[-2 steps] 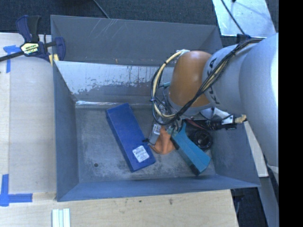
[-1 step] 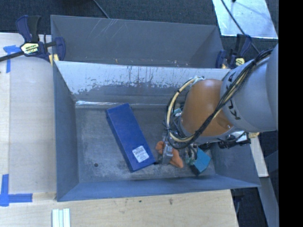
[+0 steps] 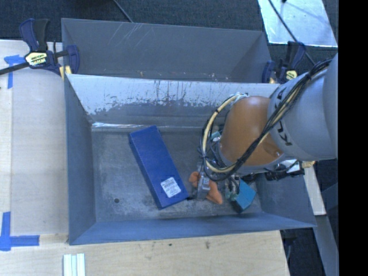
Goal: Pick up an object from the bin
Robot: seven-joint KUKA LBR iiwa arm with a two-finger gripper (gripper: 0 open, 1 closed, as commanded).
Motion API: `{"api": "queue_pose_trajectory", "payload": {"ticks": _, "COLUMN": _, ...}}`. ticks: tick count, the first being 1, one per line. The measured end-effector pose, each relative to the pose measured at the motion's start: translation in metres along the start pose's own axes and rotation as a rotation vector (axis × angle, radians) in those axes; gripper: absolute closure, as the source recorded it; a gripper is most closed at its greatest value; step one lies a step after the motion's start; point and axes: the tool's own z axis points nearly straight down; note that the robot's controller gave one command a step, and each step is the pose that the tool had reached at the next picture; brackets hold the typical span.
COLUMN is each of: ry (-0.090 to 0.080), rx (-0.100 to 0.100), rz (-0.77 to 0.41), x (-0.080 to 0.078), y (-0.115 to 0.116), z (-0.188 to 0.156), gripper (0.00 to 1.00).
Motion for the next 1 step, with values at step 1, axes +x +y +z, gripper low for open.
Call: {"api": "queue_pose_trajectory", "payload": {"ticks": 1, "ry": 0.006, "rx": 0.002, "rz": 0.012, "x": -0.0011, "y": 0.0155, "z": -0.0551, "gripper": 1.00}}
